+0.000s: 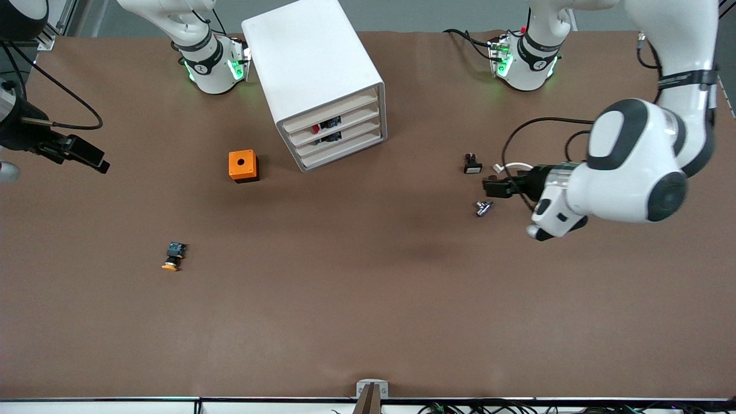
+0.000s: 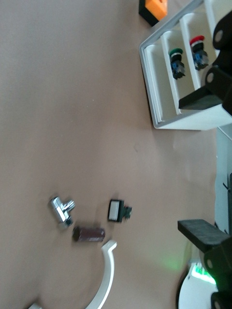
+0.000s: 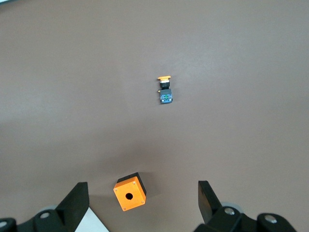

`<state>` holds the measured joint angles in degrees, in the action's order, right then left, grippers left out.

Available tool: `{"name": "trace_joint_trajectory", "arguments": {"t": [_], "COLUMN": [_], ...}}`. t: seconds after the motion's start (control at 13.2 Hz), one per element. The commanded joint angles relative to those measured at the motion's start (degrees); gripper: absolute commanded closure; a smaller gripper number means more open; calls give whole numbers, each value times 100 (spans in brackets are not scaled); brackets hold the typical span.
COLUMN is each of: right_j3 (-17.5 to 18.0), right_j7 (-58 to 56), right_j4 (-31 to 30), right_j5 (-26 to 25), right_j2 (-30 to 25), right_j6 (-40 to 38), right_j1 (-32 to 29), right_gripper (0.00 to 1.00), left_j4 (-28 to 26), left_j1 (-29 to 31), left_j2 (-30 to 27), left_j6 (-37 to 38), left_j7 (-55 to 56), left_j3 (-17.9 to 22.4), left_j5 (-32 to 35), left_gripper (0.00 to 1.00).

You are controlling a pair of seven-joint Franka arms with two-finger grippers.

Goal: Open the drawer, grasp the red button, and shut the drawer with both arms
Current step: 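Lower the left gripper to the drawer handle while the right gripper approaches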

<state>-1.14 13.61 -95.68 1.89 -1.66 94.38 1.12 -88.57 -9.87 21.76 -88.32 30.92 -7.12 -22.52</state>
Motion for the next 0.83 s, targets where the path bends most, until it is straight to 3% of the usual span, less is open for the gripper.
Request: {"name": "trace_joint_trajectory", "arguments": {"t": [0.0,0.53,0.76], "right_j3": [-9,-9,-18], "right_j7": [176,827,836], "right_j4": [40,40,23], "right_j5": [74,197,434], "right_j2": [113,280,316], "right_j6": [-33,-7,-33], "right_j1": [72,169,37], "right_gripper": [0,0,0], "left_j4": [147,411,420], "left_j1": [-322,-367,-428], "left_j2": [275,1040,1094], "left_j6": [-80,-98,-72], "left_j7": [501,1054,1749], "left_j3": [27,18,27], "left_j5": [-50,-85,-33], "left_gripper": [0,0,0]}}
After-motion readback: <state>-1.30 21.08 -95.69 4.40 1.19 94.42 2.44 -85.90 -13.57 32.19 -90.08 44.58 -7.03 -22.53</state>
